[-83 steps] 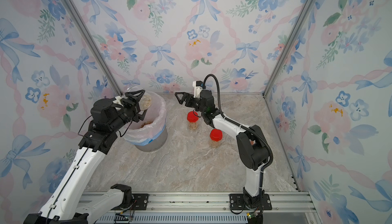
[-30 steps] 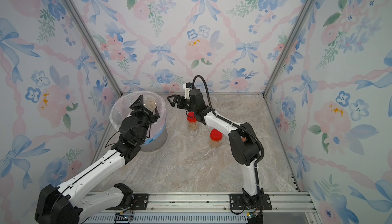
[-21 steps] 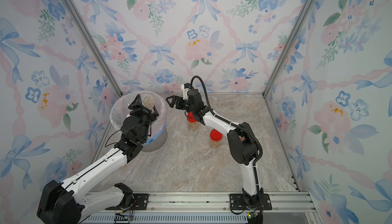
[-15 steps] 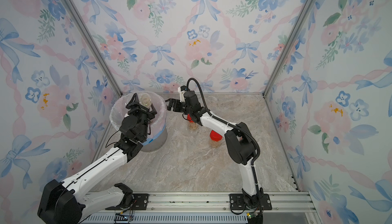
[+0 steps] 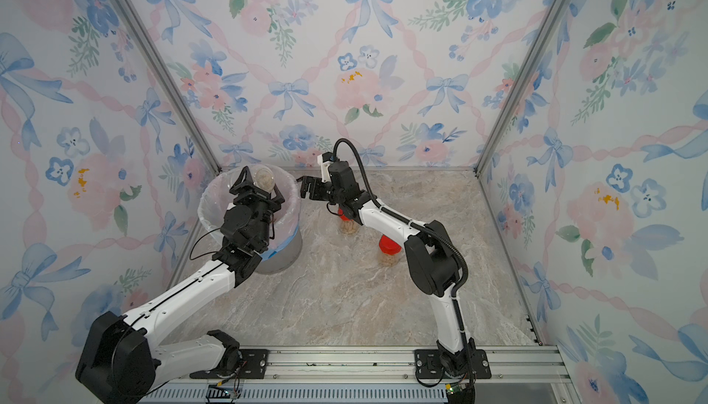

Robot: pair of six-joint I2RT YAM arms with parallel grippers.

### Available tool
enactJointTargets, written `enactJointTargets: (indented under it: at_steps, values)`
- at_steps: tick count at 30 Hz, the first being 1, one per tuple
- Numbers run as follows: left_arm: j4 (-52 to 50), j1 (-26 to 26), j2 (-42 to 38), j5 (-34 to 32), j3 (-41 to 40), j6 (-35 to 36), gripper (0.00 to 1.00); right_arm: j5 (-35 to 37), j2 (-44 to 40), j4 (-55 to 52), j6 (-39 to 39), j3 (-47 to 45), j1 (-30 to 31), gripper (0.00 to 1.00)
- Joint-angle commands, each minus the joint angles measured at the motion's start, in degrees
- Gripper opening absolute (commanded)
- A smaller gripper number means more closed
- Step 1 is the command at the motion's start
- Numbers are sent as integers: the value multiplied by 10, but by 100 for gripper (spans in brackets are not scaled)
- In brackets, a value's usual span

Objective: Empty moldy peanuts from jars
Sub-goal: Move the trash bin to the center of the board.

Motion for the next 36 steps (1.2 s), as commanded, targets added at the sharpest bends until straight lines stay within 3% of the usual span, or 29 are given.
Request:
enactJointTargets:
  at_steps: [1, 6, 15, 18, 27, 36]
  values:
    - [49, 25, -20, 25, 1, -232, 16, 6, 16, -14, -12, 14, 2, 100]
    - [12, 36, -61, 46, 0, -132, 16, 5, 16, 1, -8, 9, -2, 100]
    - [-164, 108, -83, 214, 45, 34, 11, -4, -2, 19, -9, -15, -22, 100]
    - [-164, 111, -63, 260, 56, 62, 8, -6, -2, 29, -3, -25, -28, 100]
    - [-195, 96, -31, 292, 95, 138, 8, -12, -2, 57, 12, -46, -38, 100]
    - [-223, 95, -67, 284, 56, 131, 8, -15, -7, 70, 15, -58, -46, 100]
